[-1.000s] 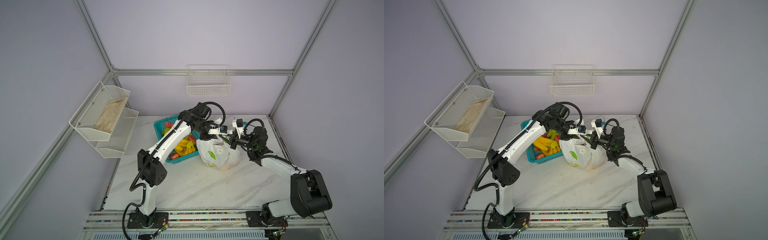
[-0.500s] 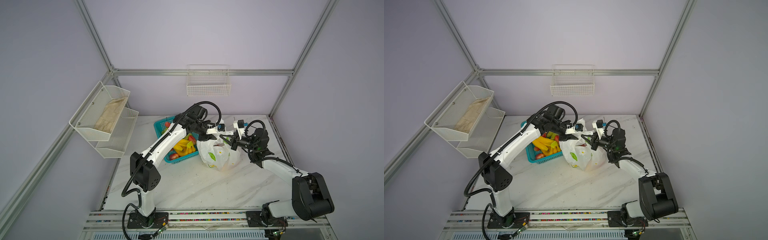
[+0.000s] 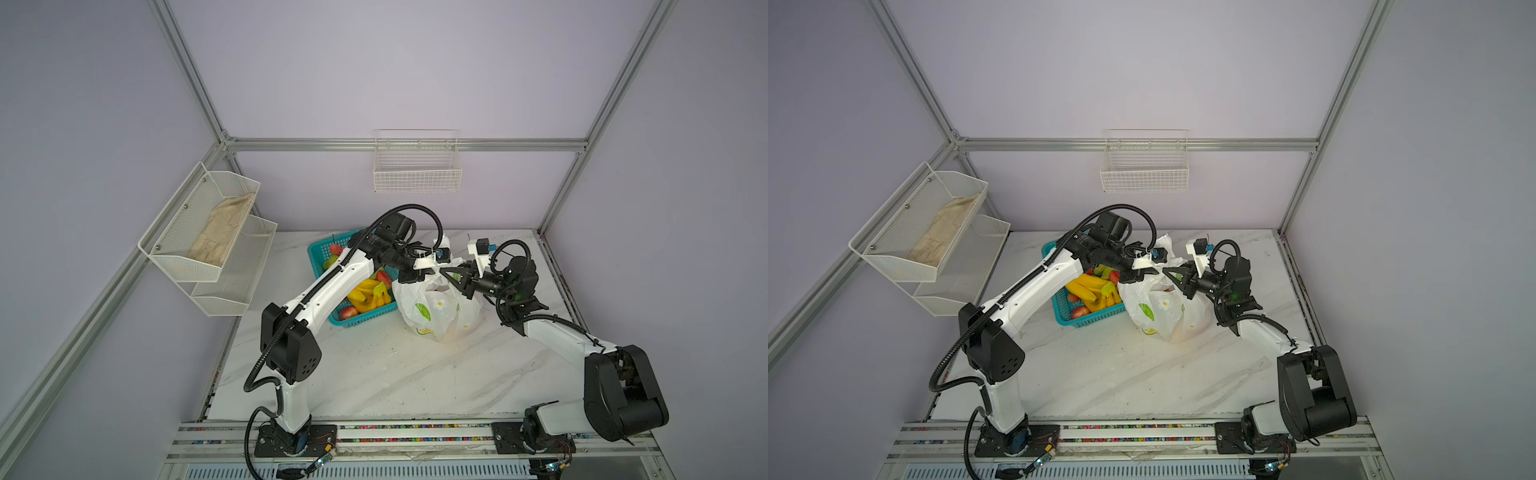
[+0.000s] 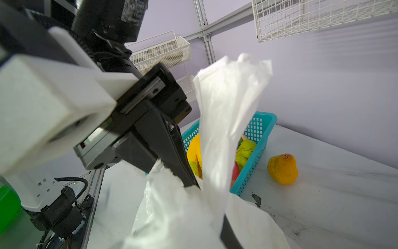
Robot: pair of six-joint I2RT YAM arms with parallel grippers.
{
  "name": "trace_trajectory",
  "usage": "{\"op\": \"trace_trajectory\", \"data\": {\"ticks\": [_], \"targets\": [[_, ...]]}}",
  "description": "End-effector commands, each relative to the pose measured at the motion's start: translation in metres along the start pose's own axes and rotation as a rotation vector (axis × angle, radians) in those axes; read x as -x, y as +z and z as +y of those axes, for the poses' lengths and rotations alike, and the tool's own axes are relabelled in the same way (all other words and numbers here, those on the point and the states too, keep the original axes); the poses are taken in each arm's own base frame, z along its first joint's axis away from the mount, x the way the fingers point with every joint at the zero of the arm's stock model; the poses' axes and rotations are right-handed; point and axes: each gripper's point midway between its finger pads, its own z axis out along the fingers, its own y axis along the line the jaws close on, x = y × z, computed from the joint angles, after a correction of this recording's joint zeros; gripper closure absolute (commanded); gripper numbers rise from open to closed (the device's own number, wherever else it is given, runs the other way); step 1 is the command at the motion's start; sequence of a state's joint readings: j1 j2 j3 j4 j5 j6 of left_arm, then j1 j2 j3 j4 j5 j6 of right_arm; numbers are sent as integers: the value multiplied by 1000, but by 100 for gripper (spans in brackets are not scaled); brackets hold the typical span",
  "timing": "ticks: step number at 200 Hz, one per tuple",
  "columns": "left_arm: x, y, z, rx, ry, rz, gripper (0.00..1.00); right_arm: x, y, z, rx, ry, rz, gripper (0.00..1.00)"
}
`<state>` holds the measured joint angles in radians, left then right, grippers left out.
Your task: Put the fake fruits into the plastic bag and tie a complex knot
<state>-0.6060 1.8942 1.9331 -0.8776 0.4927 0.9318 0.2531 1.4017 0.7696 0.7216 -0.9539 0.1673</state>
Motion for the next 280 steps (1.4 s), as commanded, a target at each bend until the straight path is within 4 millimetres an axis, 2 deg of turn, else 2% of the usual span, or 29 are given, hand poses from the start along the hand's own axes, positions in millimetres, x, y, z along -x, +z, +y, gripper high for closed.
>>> {"op": "trace_trajectory", "data": {"ticks": [1, 42, 70, 93, 123, 180, 219, 280], "targets": [[-1, -10, -1, 17, 19, 8, 100, 12, -6, 5, -12, -57, -37, 79], [-3, -10, -4, 0, 26, 13, 100, 18, -10, 12, 2, -80, -50, 70], [5, -8, -4, -21, 25, -18, 100, 21, -9, 18, 41, -79, -69, 62], [10, -5, -4, -31, 30, -24, 100, 22, -8, 18, 47, -78, -74, 59], [7, -3, -3, -31, 30, -7, 100, 25, -7, 17, 44, -77, -85, 60], [13, -11, 0, -9, 27, -13, 100, 11, -8, 10, 6, -77, -51, 78], [20, -12, 1, -16, 9, -41, 100, 12, -8, 11, 15, -69, -52, 66], [29, -7, 3, -29, -2, -71, 100, 13, -6, 13, 28, -69, -53, 62]]}}
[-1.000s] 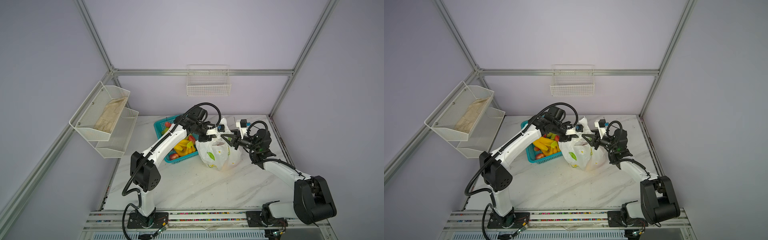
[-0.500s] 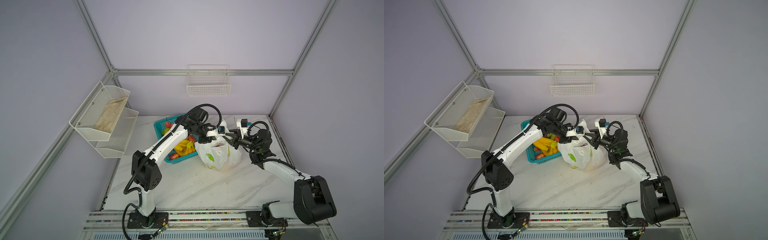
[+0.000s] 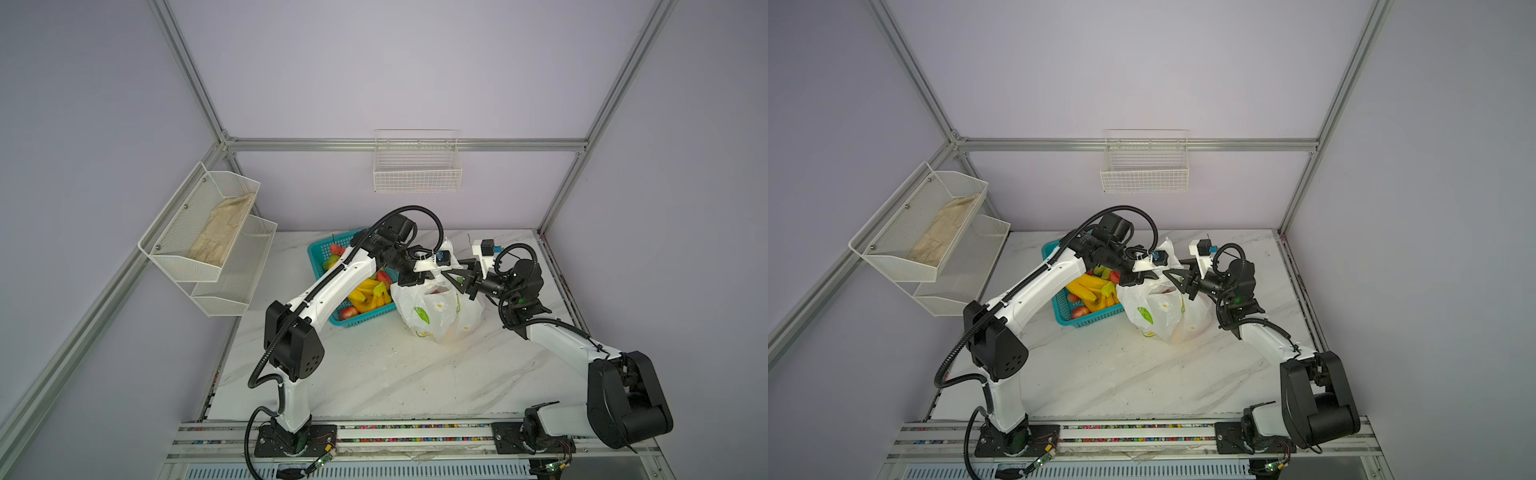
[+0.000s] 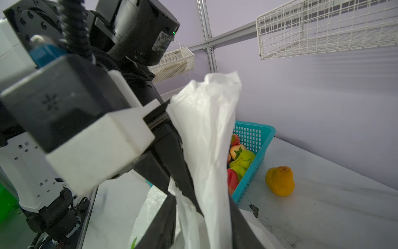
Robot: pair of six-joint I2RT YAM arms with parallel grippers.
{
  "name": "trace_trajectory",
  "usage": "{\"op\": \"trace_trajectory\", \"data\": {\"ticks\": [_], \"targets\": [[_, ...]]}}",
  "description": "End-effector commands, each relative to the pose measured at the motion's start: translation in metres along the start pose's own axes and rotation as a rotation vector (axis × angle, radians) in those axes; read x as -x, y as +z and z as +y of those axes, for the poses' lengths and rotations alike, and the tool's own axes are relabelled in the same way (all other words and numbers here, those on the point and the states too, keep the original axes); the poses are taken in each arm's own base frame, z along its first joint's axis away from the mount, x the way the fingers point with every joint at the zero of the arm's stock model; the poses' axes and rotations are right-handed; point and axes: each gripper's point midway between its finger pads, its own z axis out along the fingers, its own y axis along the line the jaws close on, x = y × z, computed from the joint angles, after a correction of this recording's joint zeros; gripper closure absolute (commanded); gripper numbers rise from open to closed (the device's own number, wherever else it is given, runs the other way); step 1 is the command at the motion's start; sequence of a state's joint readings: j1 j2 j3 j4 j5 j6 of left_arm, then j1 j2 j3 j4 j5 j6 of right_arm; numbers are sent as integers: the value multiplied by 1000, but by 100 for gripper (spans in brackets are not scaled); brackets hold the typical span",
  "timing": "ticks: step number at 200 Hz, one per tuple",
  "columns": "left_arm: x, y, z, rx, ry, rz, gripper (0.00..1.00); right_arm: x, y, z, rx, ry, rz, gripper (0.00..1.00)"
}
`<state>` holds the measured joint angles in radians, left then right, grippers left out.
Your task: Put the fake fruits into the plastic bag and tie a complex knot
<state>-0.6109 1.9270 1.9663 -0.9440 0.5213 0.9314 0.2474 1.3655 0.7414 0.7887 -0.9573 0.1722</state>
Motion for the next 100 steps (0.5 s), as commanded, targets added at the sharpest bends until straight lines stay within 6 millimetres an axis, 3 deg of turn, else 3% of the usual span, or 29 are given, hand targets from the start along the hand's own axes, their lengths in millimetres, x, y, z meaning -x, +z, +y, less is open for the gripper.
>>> {"op": "trace_trajectory", "data": {"ticks": [1, 21, 53, 72, 100], "targets": [[32, -15, 13, 37, 30, -77, 100, 2, 1, 3, 17, -14, -9, 62], [32, -13, 14, 39, 24, -76, 100, 0, 1, 2, 9, -17, -5, 66], [30, -16, 16, 51, 8, -66, 97, -3, 0, -1, -10, -19, 3, 86], [32, -24, 17, 57, -16, -86, 84, -4, -2, 0, -18, -19, 4, 95], [34, -38, 18, 75, -76, -149, 61, -4, -3, 3, -12, -20, 10, 99]]}}
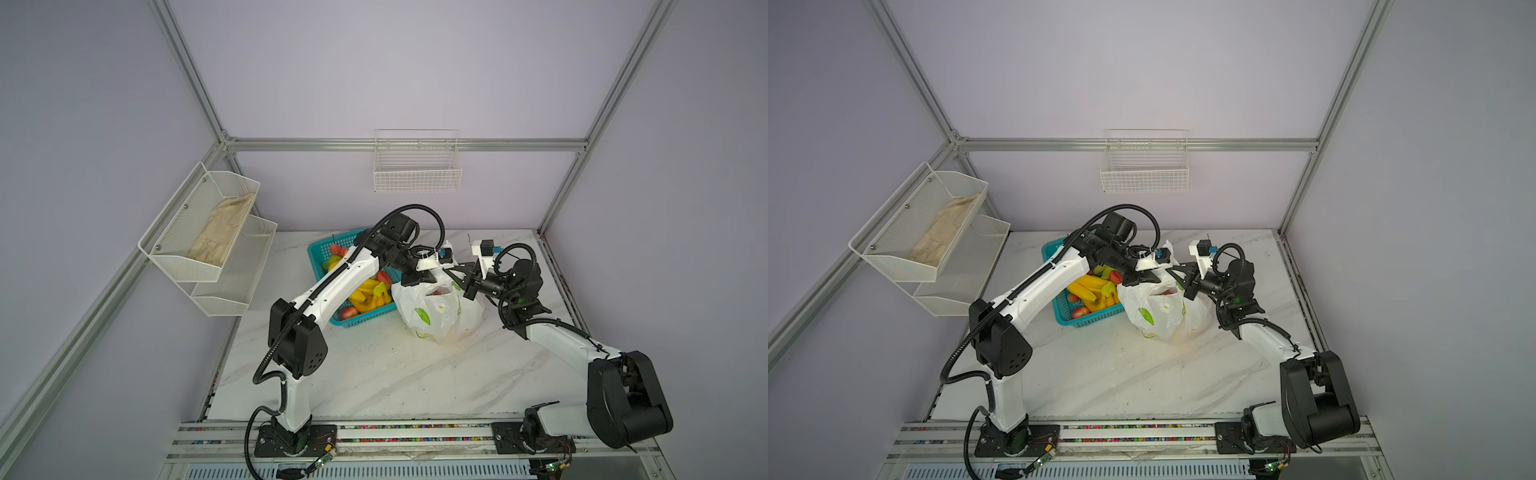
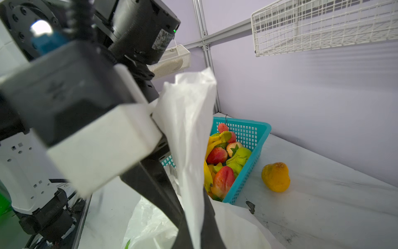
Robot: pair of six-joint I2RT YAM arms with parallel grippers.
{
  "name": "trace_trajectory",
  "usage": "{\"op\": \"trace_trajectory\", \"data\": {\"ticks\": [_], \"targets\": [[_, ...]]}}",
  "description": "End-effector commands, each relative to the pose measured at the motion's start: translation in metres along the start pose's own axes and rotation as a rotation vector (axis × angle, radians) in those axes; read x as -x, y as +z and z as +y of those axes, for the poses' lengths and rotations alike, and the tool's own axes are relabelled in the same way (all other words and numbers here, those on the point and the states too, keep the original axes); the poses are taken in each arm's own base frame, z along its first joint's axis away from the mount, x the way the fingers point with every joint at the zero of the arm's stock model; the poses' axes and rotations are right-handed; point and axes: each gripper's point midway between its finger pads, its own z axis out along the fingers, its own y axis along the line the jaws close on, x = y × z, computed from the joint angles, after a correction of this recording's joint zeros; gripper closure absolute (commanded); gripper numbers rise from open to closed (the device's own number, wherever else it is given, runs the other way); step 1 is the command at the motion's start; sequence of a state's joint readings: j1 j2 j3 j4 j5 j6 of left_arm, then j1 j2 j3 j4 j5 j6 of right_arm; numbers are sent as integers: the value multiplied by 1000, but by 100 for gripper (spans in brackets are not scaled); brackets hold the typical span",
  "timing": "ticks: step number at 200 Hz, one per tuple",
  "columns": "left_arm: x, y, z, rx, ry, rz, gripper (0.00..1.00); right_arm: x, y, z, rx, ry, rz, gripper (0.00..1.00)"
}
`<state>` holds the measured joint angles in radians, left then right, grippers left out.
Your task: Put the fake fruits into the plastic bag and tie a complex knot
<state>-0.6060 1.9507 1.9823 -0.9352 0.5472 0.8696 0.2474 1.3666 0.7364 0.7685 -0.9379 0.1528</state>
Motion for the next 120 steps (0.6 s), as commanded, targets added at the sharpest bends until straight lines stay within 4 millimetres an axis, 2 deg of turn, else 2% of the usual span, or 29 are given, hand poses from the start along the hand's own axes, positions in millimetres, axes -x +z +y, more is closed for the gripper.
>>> {"op": "trace_trajectory", "data": {"ticks": [1, 33, 48, 95, 105, 120], "targets": [[35, -43, 13, 84, -13, -135, 60, 1, -3, 7, 11, -20, 0, 99], [53, -66, 14, 81, -80, -305, 32, -1, -3, 13, 33, -24, 14, 100], [68, -73, 15, 59, -113, -387, 27, -4, -2, 17, 49, -24, 20, 100], [103, -79, 21, -50, -185, -517, 26, -10, 4, 21, 59, -17, 34, 100], [107, -77, 22, -51, -186, -520, 30, -11, 4, 21, 60, -16, 36, 100], [109, -74, 24, -52, -191, -522, 41, -11, 5, 21, 56, -14, 37, 99]]}}
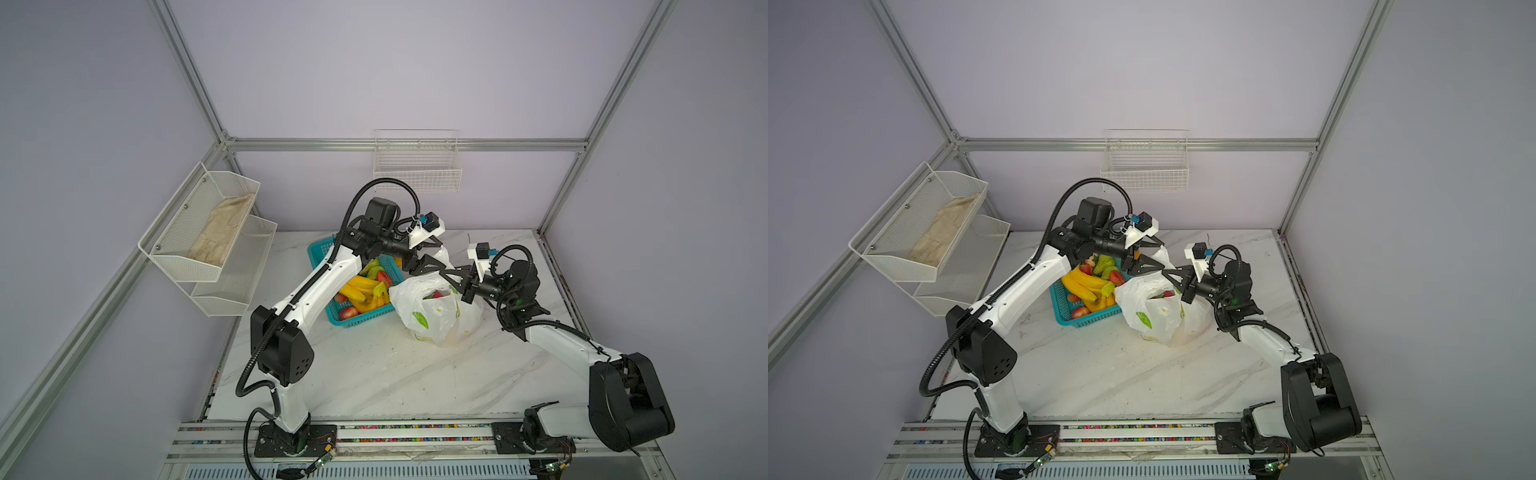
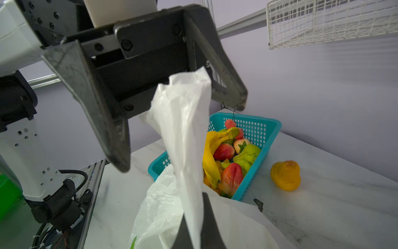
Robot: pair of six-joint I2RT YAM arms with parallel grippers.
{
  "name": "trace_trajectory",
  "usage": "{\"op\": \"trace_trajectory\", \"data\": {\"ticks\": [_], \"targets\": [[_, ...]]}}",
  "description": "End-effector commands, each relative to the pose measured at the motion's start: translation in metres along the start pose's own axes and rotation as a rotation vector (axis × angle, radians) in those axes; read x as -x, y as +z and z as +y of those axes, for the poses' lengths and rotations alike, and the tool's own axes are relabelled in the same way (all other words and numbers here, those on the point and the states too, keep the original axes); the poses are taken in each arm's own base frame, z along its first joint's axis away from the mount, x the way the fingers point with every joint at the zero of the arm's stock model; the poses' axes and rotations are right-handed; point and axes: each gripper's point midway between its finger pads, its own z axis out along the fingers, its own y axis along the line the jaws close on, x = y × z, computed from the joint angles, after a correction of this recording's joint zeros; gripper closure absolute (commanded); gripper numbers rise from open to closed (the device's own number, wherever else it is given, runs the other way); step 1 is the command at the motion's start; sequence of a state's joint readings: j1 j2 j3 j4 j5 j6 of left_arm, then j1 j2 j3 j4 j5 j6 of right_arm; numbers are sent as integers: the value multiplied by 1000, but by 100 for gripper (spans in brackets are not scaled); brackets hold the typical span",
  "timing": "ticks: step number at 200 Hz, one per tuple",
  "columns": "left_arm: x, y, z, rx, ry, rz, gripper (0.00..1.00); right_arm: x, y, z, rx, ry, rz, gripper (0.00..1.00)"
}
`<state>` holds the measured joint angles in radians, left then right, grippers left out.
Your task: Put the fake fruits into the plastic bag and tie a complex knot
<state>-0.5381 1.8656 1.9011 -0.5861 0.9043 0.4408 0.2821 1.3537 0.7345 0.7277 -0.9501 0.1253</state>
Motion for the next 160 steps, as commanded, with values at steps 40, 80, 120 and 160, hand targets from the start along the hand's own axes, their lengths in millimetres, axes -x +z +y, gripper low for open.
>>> {"op": "trace_trajectory", "data": {"ticks": [40, 80, 120, 160], "targets": [[46, -2, 7, 14, 3, -119, 88, -11, -1, 0, -25, 17, 30, 92], [23, -12, 17, 118, 3, -119, 100, -8, -5, -8, -72, 97, 16, 82], [9, -18, 21, 167, -10, -122, 100, -2, -2, -10, -65, 154, -13, 82], [-5, -15, 20, 179, -18, -116, 100, 10, 2, -16, -60, 247, -81, 86]]}}
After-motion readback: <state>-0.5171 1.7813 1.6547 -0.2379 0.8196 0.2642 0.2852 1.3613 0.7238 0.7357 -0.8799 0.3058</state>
